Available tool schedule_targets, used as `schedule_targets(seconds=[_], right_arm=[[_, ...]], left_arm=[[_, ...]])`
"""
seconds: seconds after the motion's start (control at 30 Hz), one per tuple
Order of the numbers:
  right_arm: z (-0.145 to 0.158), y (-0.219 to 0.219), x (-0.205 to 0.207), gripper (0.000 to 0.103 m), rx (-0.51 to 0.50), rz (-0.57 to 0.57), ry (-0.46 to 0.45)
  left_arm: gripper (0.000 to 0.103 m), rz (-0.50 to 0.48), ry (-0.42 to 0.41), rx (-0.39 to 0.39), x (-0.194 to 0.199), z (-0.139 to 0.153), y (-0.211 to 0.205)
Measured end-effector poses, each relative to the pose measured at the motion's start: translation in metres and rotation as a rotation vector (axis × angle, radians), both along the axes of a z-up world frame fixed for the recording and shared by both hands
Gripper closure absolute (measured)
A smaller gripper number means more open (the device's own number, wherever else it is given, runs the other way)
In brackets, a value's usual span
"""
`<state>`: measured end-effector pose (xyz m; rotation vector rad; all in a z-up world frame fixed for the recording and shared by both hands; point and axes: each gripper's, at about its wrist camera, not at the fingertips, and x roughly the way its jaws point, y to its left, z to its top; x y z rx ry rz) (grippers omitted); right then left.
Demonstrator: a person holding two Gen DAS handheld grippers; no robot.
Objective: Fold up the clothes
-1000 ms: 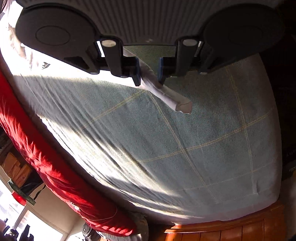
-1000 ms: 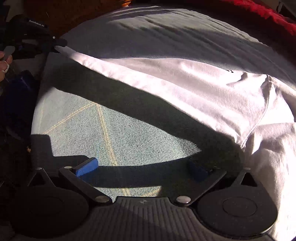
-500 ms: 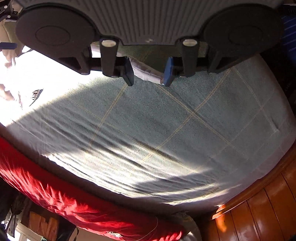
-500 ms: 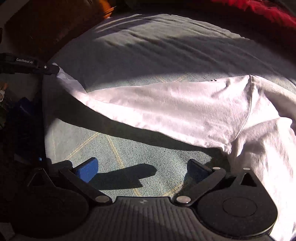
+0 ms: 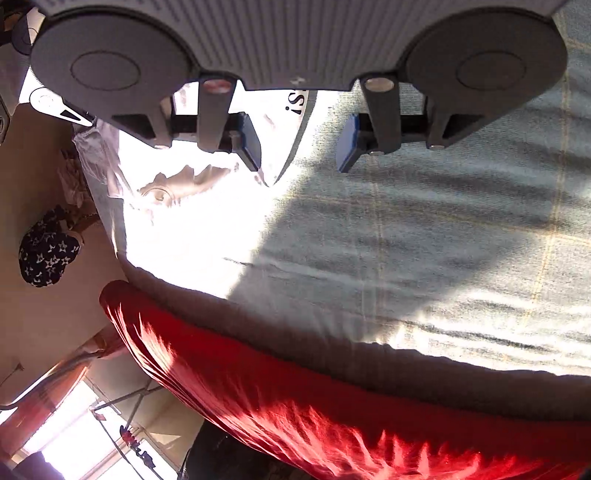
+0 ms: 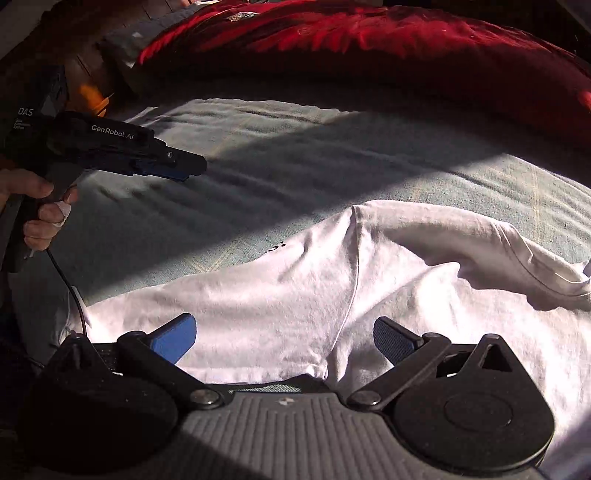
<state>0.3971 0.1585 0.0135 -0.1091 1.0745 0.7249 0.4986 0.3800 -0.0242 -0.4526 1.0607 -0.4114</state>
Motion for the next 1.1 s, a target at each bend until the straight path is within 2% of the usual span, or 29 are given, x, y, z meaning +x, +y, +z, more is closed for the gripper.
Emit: schedule_targets(seconds=[0.17, 0.3, 0.33, 0.37, 0.4, 0.53, 0.6, 0.8, 0.97, 1.1], right_arm=[[-0.007, -0.02, -0.005, 0.0, 0.016, -0.074, 0.028], [-0.012, -0.031, -0.008, 0.0, 0.04, -0.115, 0.053], [-0.013, -0.032, -0.006, 0.0, 0.043, -0.121, 0.053], [-0.014, -0.034, -0.004, 0.0, 0.046, -0.126, 0.054], [-0.015, -0.036, -0.002, 0.0, 0.049, -0.131, 0.054], [-0.019, -0.042, 0.005, 0.0, 0.061, -0.151, 0.056], [-0.021, -0.045, 0.009, 0.0, 0.066, -0.161, 0.057], [-0.027, -0.053, 0.018, 0.0, 0.072, -0.186, 0.054], [-0.031, -0.058, 0.019, 0.0, 0.056, -0.203, 0.047], [-0.029, -0.06, 0.017, 0.0, 0.054, -0.211, 0.042]], left_arm=[[0.056, -0.21, 0.091, -0.012, 0.063, -0.049, -0.047], [0.051, -0.306, 0.123, -0.107, 0.086, -0.065, -0.065], [0.048, -0.329, 0.149, -0.174, 0.093, -0.067, -0.069], [0.041, -0.362, 0.188, -0.246, 0.101, -0.073, -0.075], [0.037, -0.386, 0.211, -0.275, 0.105, -0.076, -0.081], [0.036, -0.457, 0.276, -0.399, 0.121, -0.086, -0.104], [0.036, -0.452, 0.306, -0.482, 0.13, -0.094, -0.112], [0.035, -0.491, 0.338, -0.659, 0.145, -0.102, -0.142], [0.033, -0.521, 0.322, -0.701, 0.154, -0.095, -0.166], [0.033, -0.545, 0.311, -0.63, 0.157, -0.094, -0.17]])
